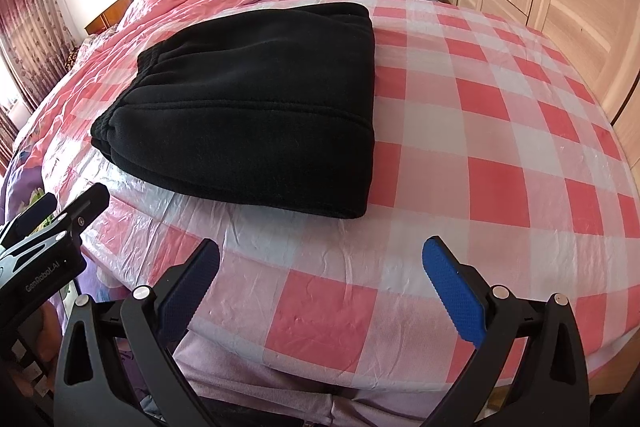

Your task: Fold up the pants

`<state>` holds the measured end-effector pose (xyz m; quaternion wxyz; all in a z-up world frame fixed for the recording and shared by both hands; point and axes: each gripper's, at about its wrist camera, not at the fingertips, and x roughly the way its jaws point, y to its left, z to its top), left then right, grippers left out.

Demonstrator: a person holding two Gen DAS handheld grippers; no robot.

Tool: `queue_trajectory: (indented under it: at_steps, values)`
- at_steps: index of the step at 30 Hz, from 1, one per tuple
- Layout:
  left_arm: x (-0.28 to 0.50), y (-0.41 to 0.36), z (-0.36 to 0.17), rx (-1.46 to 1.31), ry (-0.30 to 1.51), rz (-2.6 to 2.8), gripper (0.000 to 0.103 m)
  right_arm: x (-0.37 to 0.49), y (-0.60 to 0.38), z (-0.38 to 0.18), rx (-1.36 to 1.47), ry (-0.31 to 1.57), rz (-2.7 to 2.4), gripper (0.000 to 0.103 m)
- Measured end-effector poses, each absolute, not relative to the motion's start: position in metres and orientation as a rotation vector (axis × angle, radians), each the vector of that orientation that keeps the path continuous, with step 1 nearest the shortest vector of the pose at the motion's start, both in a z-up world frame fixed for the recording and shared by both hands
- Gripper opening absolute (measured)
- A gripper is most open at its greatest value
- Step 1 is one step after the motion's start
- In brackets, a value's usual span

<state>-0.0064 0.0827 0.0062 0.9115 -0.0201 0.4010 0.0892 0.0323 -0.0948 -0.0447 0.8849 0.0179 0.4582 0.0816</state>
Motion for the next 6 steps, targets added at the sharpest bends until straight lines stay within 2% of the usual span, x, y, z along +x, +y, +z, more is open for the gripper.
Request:
queue_trajectory:
  at_steps: [6]
  values:
    - [-0.0059,0.0786,0.005,-0.036,0.837,0.156,0.101,0.0327,-0.0956,-0.0455,0.036,0.953,0.171,0.099]
